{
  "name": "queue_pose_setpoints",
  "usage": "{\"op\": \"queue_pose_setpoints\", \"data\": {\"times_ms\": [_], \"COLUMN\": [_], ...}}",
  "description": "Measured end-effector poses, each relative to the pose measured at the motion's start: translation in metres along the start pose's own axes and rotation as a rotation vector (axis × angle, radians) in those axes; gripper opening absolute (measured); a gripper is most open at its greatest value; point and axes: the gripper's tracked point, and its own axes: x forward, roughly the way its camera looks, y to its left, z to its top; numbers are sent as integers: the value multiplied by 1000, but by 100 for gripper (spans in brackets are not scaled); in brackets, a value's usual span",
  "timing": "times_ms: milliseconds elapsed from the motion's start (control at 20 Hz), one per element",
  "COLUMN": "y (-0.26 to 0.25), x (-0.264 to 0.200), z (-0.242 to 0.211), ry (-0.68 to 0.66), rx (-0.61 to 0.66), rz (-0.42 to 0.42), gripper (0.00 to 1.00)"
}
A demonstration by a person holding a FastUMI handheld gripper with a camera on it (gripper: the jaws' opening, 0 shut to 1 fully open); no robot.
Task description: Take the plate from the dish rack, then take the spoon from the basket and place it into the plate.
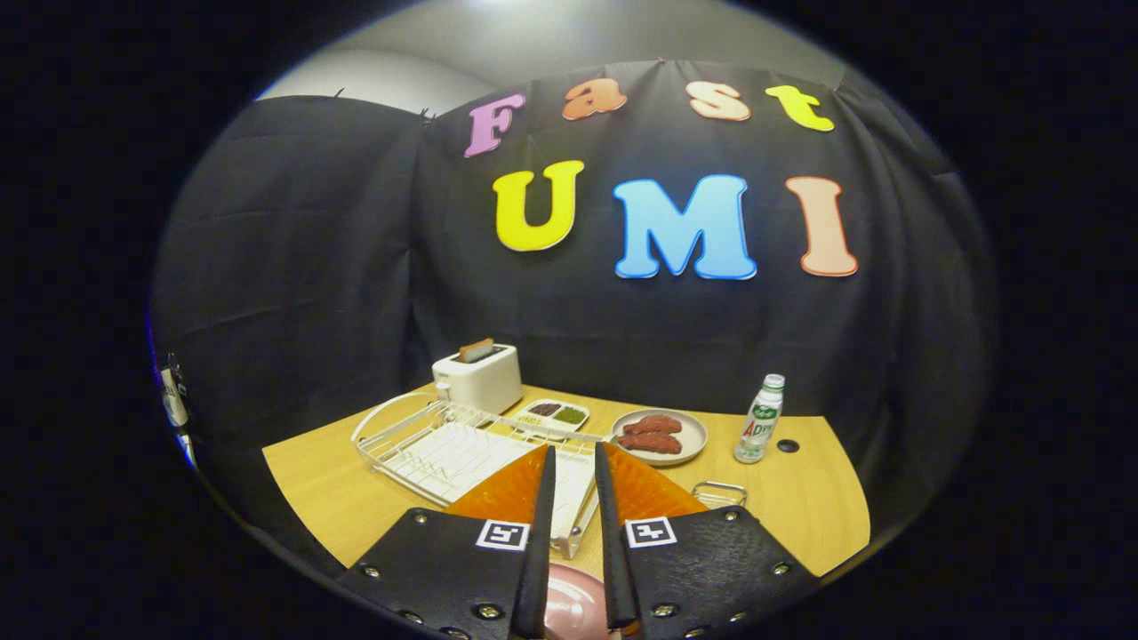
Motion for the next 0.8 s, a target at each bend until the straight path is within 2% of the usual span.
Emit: {"op": "queue_pose_setpoints", "data": {"times_ms": [150, 200, 300, 400, 600, 800], "y": [-34, -45, -56, -77, -91, -104], "x": [-12, -19, -29, -38, -50, -61], "z": [30, 37, 48, 51, 51, 49], "ry": [-66, -84, -111, -124, -141, -154], "rx": [6, 10, 13, 24, 79, 64], "rz": [-111, -149, -181, -255, -292, -313], "gripper": [25, 31, 57, 99, 97, 97]}}
